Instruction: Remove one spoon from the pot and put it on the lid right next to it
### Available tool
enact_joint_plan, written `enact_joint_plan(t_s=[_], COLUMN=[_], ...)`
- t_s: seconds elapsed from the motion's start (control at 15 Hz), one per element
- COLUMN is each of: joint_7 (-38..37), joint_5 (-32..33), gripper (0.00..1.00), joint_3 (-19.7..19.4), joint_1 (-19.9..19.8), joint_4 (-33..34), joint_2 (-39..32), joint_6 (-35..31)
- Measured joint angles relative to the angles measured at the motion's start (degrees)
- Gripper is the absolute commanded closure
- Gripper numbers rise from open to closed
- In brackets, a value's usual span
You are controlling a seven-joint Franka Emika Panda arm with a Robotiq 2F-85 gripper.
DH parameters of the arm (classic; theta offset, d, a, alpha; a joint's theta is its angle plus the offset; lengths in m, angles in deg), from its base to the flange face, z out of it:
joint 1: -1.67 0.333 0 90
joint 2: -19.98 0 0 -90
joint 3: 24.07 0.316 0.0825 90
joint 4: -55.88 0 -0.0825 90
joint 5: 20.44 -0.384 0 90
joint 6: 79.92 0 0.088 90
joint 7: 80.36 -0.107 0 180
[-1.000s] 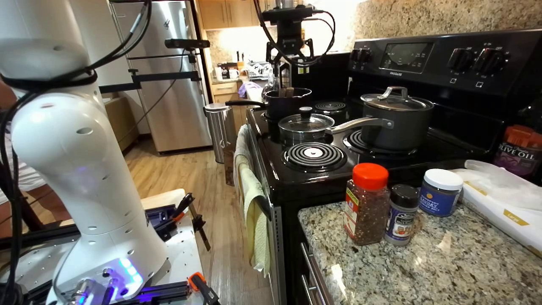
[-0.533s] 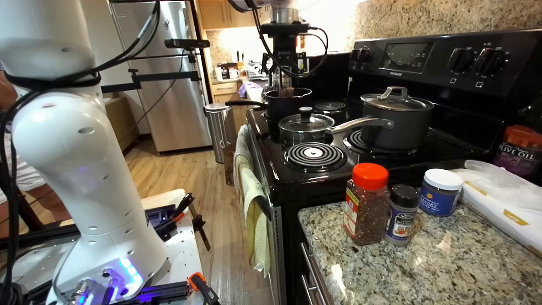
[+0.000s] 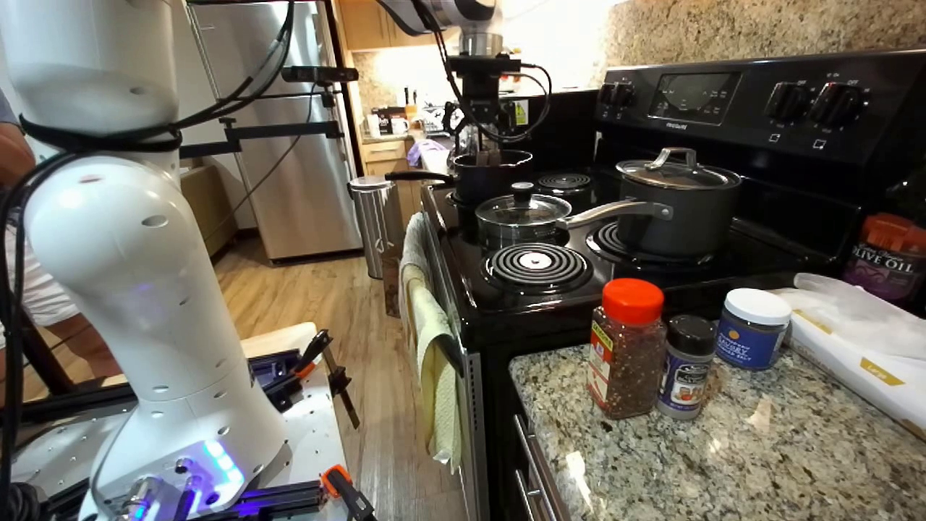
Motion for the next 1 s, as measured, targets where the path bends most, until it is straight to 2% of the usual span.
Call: enact_joint_plan(t_s=[0.13, 0.67, 0.73, 1.0], joint_7=[0.00, -0.01, -0.01, -0.01], joint_5=[1.26, 4.30, 4.30, 4.30], gripper=[0.33, 0.87, 0.90, 0.86], joint_3=[0.02, 0.02, 0.02, 0.02], joint_1=[0.46, 0.90, 0.93, 1.09], joint_4=[2.13, 8.59, 9.15, 10.85], joint_2=[-1.57, -5.98, -6.30, -7.11], joint_6=[1.99, 6.46, 6.72, 7.80])
